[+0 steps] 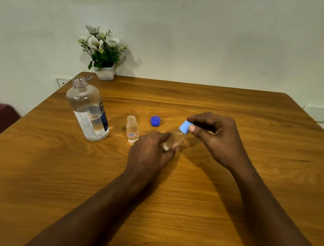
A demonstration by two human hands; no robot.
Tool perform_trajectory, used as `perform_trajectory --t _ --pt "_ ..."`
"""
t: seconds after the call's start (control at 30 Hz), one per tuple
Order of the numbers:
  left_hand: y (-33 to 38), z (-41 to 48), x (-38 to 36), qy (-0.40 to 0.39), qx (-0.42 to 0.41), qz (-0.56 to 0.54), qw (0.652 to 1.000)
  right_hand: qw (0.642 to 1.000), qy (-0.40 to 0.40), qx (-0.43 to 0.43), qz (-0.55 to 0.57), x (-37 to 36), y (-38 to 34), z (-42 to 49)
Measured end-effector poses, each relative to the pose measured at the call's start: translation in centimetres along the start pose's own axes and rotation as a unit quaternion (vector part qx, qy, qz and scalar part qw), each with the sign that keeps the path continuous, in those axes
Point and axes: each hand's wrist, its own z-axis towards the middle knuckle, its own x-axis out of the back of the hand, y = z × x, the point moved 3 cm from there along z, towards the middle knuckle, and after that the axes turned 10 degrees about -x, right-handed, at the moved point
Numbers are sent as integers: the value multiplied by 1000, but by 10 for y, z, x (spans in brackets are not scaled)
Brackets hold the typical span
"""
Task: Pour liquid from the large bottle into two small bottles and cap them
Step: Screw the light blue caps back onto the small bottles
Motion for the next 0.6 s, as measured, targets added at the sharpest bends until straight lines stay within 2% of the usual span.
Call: perform_trajectory --t 0.17,0.33,0.5,0.6 --pt "1 0 1 1 -10 0 1000 999 32 -8 9 1 -1 -1" --pt "0 1 -1 -9 -12 5 1000 1000 -10 -9 -6 0 -2 -2" --pt "0 0 -1 -15 -14 10 1000 999 26 -26 -19 -1 0 -2" --pt "-1 -1 -2 -13 -10 8 1000 1000 20 -19 -8 1 -1 -2"
